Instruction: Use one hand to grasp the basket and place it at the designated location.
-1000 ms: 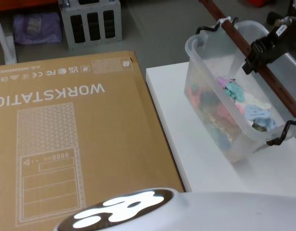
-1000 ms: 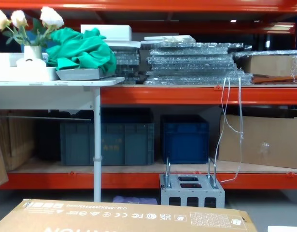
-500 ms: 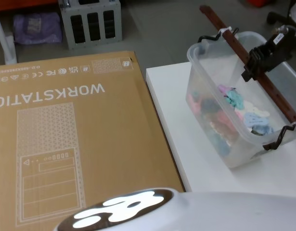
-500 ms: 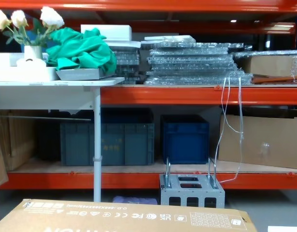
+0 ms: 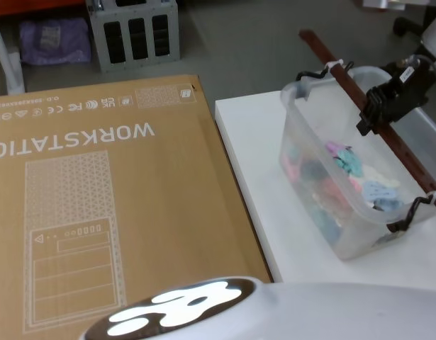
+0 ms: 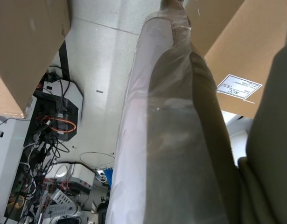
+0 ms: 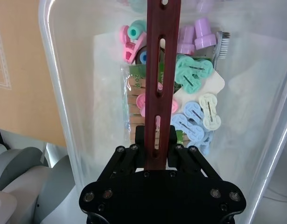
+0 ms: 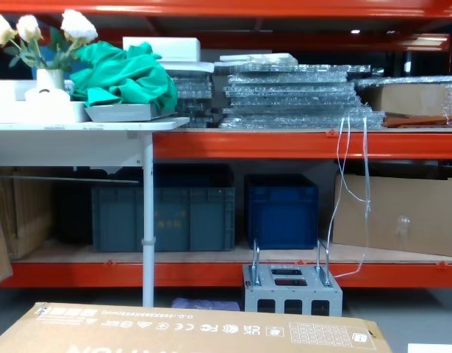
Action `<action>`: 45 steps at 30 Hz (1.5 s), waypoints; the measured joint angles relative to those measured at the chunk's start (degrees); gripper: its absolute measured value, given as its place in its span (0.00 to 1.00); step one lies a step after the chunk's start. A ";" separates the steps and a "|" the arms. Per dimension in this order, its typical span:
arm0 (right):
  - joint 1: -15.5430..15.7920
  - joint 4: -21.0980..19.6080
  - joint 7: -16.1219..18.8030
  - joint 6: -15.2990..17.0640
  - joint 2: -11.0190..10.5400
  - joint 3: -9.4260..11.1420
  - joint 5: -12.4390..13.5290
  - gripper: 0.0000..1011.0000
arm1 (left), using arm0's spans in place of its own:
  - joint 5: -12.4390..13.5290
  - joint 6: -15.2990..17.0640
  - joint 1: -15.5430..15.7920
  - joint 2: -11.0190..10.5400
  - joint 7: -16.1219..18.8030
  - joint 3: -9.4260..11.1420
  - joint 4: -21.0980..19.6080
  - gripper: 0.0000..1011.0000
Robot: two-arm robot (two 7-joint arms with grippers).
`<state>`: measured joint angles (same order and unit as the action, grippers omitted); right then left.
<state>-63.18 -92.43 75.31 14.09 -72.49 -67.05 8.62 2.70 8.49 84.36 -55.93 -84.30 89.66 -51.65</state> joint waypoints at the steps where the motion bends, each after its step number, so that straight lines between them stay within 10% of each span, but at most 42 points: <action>1: 0.19 0.23 0.15 0.00 0.15 -0.03 -0.20 0.24 | 0.00 0.00 0.00 0.00 0.00 0.00 0.00 0.00; 30: 1.15 1.55 2.54 0.53 1.51 0.15 -2.43 0.24 | 0.00 0.00 0.00 0.00 0.00 0.00 0.01 0.00; 45: 1.23 1.47 2.45 0.59 1.41 -0.02 -2.50 0.71 | 0.00 0.00 0.00 0.01 0.00 0.00 -0.02 0.00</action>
<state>-61.96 -90.97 77.75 14.67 -71.08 -67.08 6.12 2.70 8.49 84.36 -55.92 -84.30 89.66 -51.68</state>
